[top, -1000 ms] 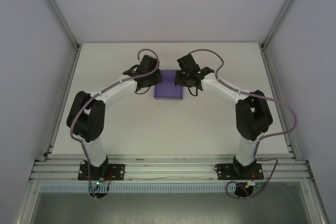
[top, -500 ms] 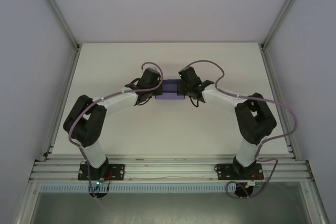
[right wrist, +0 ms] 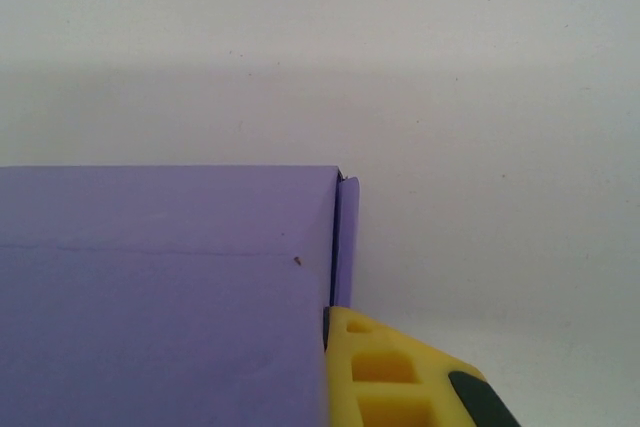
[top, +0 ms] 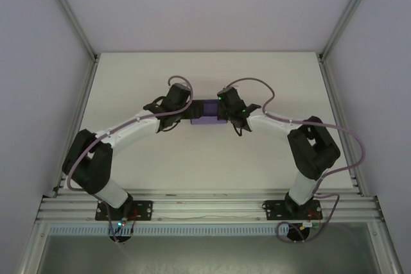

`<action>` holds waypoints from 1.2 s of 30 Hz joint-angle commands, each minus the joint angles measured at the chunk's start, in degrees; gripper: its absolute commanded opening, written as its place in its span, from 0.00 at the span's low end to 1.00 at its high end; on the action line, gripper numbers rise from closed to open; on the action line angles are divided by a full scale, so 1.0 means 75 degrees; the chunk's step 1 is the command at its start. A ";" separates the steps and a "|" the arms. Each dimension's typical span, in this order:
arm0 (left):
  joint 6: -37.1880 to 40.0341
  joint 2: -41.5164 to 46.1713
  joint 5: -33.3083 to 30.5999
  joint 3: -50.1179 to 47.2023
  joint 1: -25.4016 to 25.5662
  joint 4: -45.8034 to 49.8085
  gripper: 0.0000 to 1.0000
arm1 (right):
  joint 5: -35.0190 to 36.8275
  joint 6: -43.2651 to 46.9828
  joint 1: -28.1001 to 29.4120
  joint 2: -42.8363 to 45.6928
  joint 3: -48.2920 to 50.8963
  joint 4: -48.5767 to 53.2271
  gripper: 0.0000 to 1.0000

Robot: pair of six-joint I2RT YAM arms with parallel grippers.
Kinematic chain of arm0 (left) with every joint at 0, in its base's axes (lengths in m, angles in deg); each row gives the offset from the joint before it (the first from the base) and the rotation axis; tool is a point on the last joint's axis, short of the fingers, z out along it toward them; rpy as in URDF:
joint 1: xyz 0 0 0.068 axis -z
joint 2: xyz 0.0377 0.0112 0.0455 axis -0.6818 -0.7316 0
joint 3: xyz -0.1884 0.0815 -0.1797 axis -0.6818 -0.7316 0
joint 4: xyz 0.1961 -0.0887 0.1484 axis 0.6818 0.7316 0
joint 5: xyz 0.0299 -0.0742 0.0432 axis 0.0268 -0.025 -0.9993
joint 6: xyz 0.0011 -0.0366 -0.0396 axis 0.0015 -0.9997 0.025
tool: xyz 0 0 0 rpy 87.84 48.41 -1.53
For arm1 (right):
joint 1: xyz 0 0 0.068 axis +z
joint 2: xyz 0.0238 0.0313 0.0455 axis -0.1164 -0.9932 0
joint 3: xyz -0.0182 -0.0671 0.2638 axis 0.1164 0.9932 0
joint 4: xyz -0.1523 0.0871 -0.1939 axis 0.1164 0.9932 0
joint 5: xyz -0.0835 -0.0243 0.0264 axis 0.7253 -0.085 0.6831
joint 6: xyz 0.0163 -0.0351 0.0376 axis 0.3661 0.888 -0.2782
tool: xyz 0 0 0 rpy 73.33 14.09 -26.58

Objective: Assemble paper box

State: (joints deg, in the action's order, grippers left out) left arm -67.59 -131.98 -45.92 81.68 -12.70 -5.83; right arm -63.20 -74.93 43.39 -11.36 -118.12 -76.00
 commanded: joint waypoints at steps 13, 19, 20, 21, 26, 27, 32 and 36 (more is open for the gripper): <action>-0.0929 -0.0449 0.1668 0.1379 -0.1546 0.0380 1.00 | 0.0508 0.0063 0.0216 0.0084 0.0311 0.0449 0.03; -0.0778 -0.2011 0.3064 0.2199 -0.1555 0.0347 0.95 | 0.0410 -0.0096 0.0267 0.0098 0.0332 0.0239 0.05; -0.0842 -0.2149 0.3131 0.2144 -0.1552 0.0256 0.93 | 0.0353 -0.0099 0.0285 0.0123 0.0344 0.0195 0.06; -0.0902 -0.2236 0.3176 0.2044 -0.1553 0.0161 0.91 | 0.0338 -0.0098 0.0308 0.0127 0.0356 0.0177 0.08; -0.1051 -0.2389 0.3195 0.1501 -0.1553 -0.0283 0.83 | 0.0482 0.0075 0.0461 0.0284 0.0491 0.0202 0.15; -0.1077 -0.2396 0.3223 0.1418 -0.1547 -0.0339 0.82 | 0.0523 0.0085 0.0461 0.0332 0.0560 0.0171 0.17; -0.1075 -0.2425 0.3300 0.0918 -0.1538 -0.0614 0.66 | 0.0416 0.0035 0.0479 0.0692 0.0883 0.0164 0.25; -0.1217 -0.2305 0.3269 0.0334 -0.1529 -0.0981 0.57 | 0.0005 -0.0020 0.0473 0.1110 0.1167 0.0165 0.36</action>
State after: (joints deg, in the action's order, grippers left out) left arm -75.81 -150.03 -21.42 87.02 -24.33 -11.62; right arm -62.15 -74.65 46.83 -6.13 -110.32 -75.52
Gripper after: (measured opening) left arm 0.580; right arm 0.347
